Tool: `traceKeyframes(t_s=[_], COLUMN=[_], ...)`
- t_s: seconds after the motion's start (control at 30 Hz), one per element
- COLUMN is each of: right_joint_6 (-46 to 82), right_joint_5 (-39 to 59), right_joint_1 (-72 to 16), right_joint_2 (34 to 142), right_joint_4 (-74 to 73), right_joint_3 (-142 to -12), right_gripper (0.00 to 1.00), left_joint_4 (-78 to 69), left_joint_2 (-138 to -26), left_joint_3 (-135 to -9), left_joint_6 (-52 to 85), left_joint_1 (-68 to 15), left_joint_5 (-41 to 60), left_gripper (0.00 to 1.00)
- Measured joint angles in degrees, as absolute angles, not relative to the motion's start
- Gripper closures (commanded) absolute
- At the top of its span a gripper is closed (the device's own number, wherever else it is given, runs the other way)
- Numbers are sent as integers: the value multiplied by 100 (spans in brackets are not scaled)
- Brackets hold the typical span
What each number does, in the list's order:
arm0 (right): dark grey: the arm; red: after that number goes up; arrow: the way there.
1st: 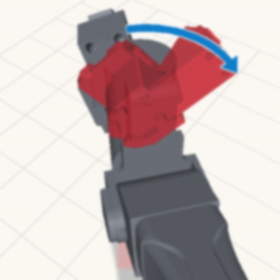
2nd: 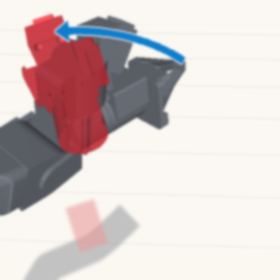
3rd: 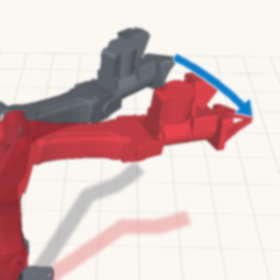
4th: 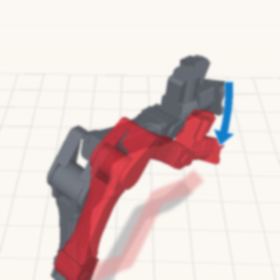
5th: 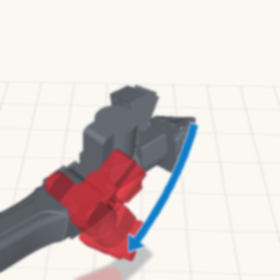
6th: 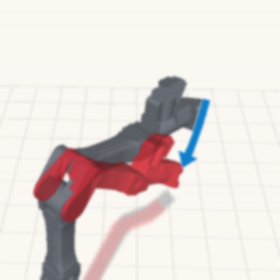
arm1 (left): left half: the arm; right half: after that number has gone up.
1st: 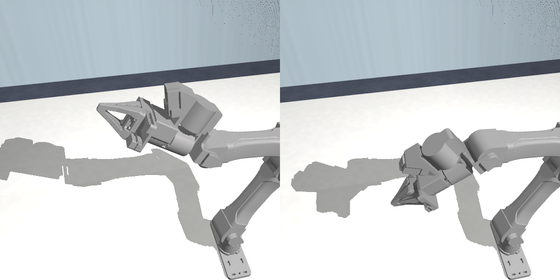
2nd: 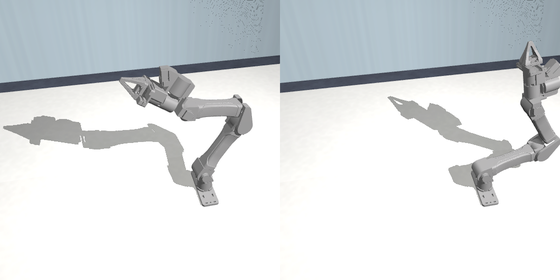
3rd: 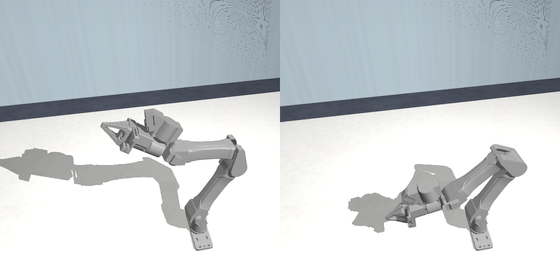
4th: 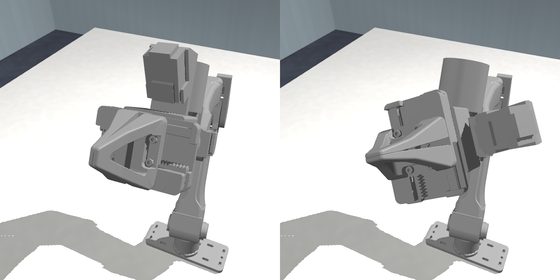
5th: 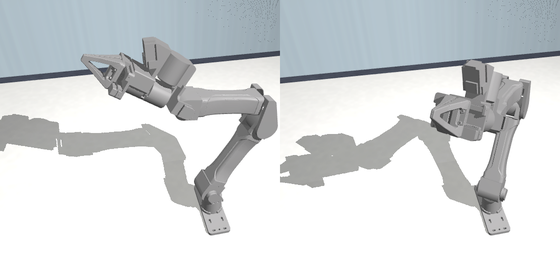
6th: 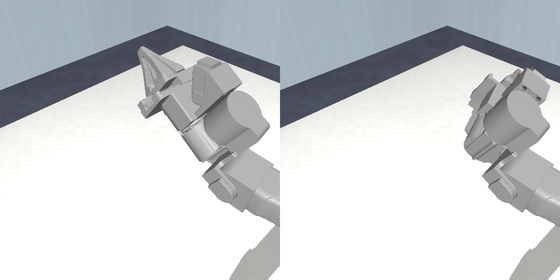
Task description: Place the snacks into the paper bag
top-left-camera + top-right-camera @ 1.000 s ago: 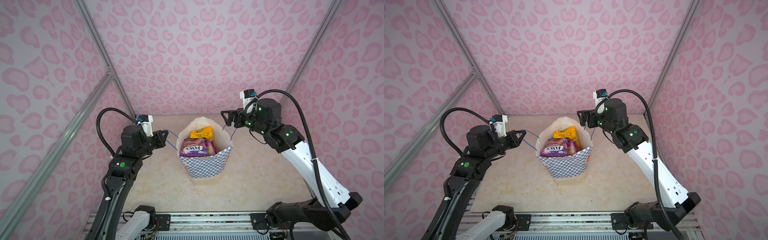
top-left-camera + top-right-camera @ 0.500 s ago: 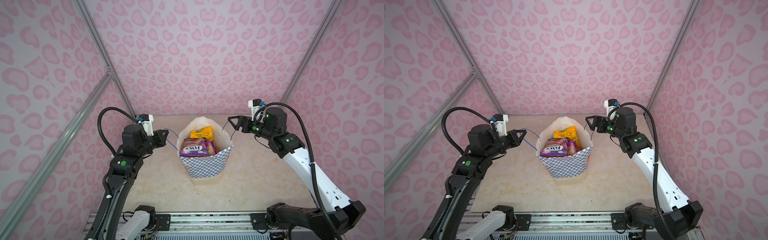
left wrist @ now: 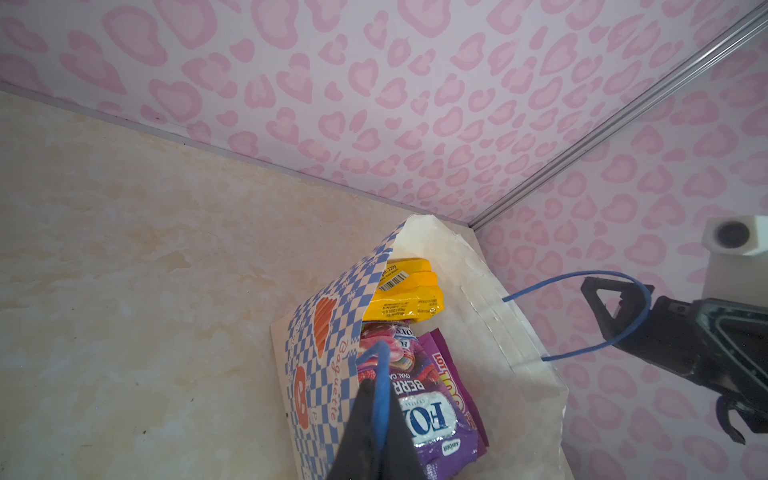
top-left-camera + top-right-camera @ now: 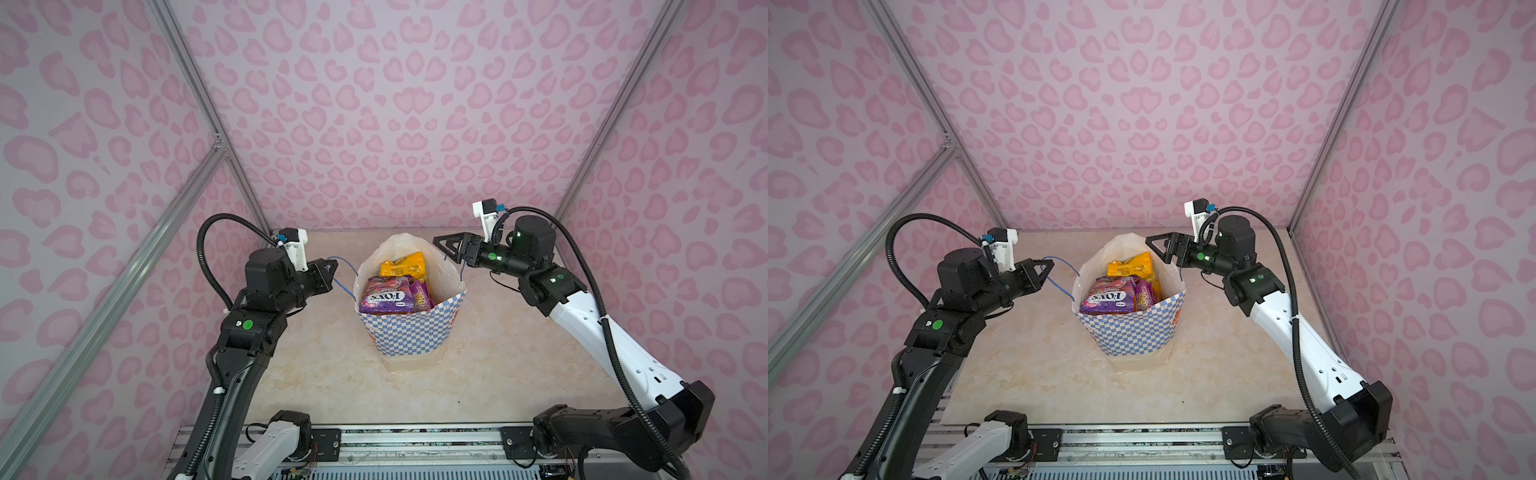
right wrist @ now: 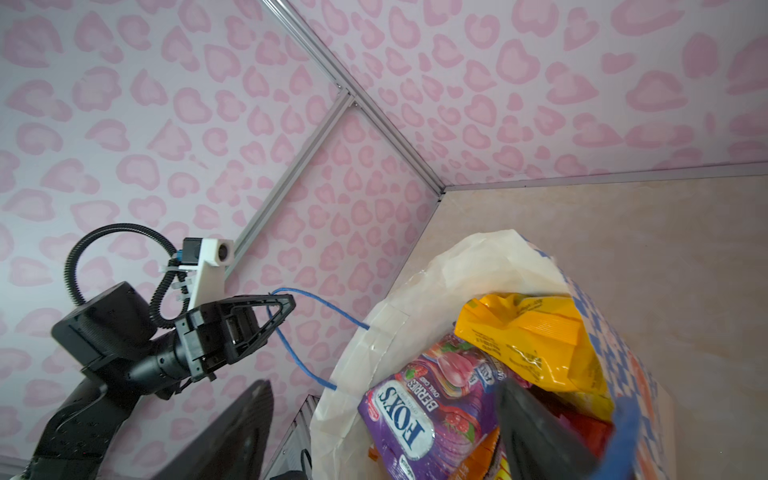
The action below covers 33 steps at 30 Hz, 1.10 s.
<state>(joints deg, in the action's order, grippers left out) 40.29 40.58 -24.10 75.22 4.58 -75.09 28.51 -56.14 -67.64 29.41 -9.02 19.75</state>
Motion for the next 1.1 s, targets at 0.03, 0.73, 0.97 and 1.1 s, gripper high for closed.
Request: traceKeyframes(t_s=[0.03,0.73,0.97,1.1], right_joint_6=[4082,3948,4104,4298], right_joint_5=[4075,4224,4318,4375], right_joint_1=[-2405,-2320,-2211,-2196], right_joint_2=[7522,7478,7590,7669], right_joint_4=[427,961,923,596], right_joint_3=[-7544,-7953,-8055,-8003], right_gripper=[14,14,14,14], left_joint_4=[2832,1575,812,386], left_joint_2=[-5640,-6726,-7032,-7354], left_joint_3=[-6764,-7550,-7553,-7553], left_joint_6=[2965,4958,5352,5540], left_joint_1=[-902,-1081,-1162,-1162], left_joint_5=[2001,4357,4790,4974], left_gripper=[93,54,37,34])
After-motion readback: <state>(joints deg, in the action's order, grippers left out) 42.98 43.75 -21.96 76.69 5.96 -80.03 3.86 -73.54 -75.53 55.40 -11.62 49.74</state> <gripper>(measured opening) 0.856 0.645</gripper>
